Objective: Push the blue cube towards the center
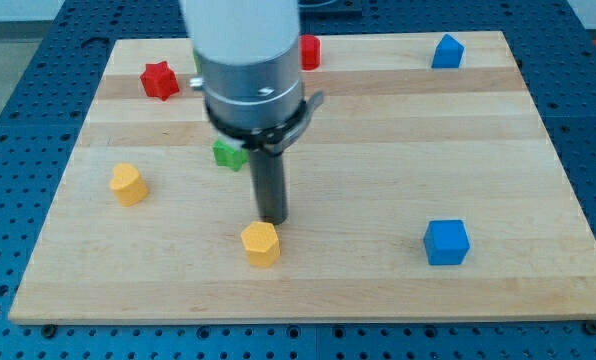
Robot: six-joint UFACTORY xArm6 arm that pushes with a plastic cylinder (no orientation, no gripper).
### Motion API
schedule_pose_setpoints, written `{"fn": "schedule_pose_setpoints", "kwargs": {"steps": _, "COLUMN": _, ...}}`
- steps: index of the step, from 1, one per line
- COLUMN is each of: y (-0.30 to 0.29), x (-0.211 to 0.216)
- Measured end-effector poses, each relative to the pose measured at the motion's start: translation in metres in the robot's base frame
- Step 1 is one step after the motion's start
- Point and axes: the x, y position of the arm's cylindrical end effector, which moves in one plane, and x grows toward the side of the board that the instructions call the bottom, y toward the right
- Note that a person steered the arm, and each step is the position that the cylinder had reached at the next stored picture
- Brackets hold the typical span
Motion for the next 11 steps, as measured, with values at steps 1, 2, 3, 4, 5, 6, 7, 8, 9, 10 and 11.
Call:
{"fn": "schedule_pose_setpoints", "kwargs": {"steps": 1, "y": 0.043, "x": -0.005}}
{"fn": "schedule_pose_setpoints", "kwargs": {"steps": 2, "y": 0.113, "x": -0.017}}
{"fn": "schedule_pose_setpoints", "kwargs": {"steps": 3, "y": 0.183, "x": -0.024}}
{"fn": "schedule_pose_setpoints", "kwargs": {"steps": 4, "y": 0.218, "x": 0.0}}
{"fn": "schedule_pose_setpoints", "kwargs": {"steps": 5, "y": 0.218, "x": 0.049}}
{"fn": "schedule_pose_setpoints", "kwargs": {"steps": 6, "y": 0.204, "x": 0.067}}
{"fn": "schedule_pose_setpoints", "kwargs": {"steps": 7, "y": 0.159, "x": 0.065}}
{"fn": "schedule_pose_setpoints", "kwargs": {"steps": 8, "y": 0.107, "x": 0.042}}
{"fn": "schedule_pose_setpoints", "kwargs": {"steps": 9, "y": 0.097, "x": 0.007}}
{"fn": "schedule_pose_setpoints", "kwargs": {"steps": 10, "y": 0.097, "x": -0.036}}
{"fn": "schedule_pose_setpoints", "kwargs": {"steps": 11, "y": 0.097, "x": -0.081}}
